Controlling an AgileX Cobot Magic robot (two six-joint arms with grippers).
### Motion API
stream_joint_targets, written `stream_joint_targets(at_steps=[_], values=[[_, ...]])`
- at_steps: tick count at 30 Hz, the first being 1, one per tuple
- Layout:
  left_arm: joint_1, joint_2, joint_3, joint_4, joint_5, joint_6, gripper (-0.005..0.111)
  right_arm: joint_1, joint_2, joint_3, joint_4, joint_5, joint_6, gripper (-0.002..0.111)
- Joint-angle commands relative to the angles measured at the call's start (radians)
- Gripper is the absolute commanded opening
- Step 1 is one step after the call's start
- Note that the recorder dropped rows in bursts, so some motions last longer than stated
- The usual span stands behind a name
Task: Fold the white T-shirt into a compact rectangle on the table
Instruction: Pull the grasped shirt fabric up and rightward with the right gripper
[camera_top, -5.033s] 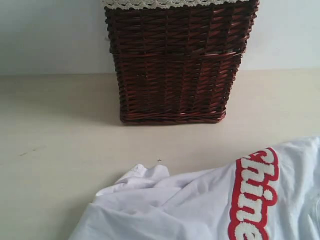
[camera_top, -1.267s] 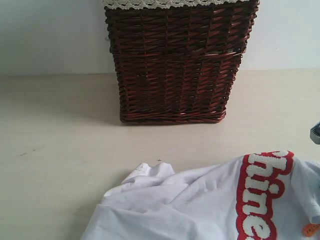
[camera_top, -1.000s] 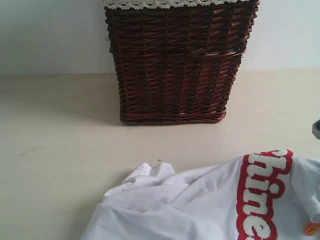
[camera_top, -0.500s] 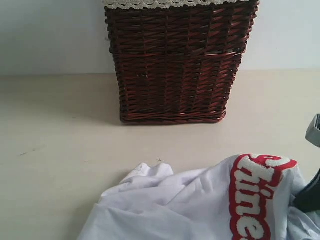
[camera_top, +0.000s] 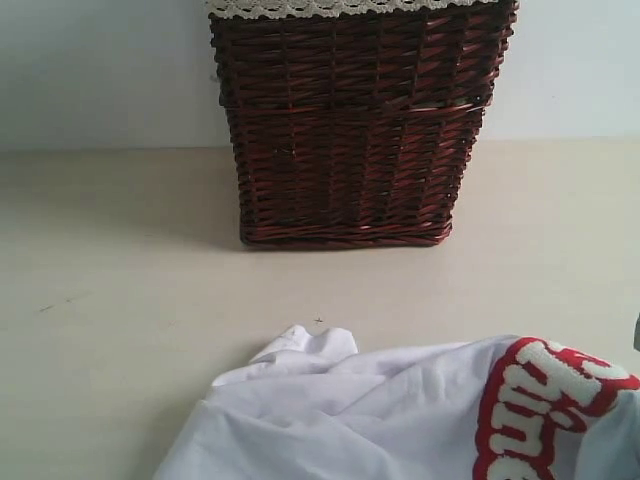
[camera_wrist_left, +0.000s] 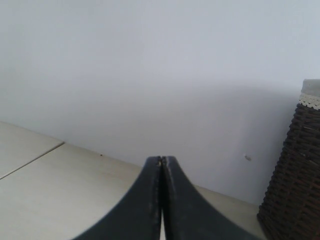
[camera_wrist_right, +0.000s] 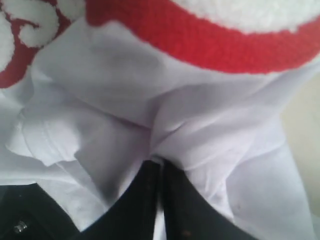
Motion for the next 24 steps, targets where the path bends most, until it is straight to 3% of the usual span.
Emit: stream_joint_targets(at_steps=[1,3,7,16,20,24], values=[[0.003,-0.006,0.004,0.003,0.003,0.001,0.000,-0.002,0.004,0.002,-0.027,0.013,0.006,0.026],[0.003,-0.006,0.004,0.003,0.003,0.001,0.000,-0.002,0.004,0.002,-0.027,0.011,0.004,0.043],[0.003,-0.006,0.004,0.003,0.003,0.001,0.000,-0.002,0.002,0.001,-0.012,-0.012,-0.028,0.060],[0.003,-0.006,0.004,0.003,0.003,0.001,0.000,-0.002,-0.197,-0.078,0.057,-0.044,-0.140,0.060],[0.003,-0.006,0.004,0.003,0.003,0.001,0.000,-0.002,-0.318,-0.100,0.036,-0.180,-0.095,0.060],[0.003,-0.006,0.004,0.003,0.003,0.001,0.000,-0.002,-0.162,-0.072,-0.039,-0.195,0.020,0.057]])
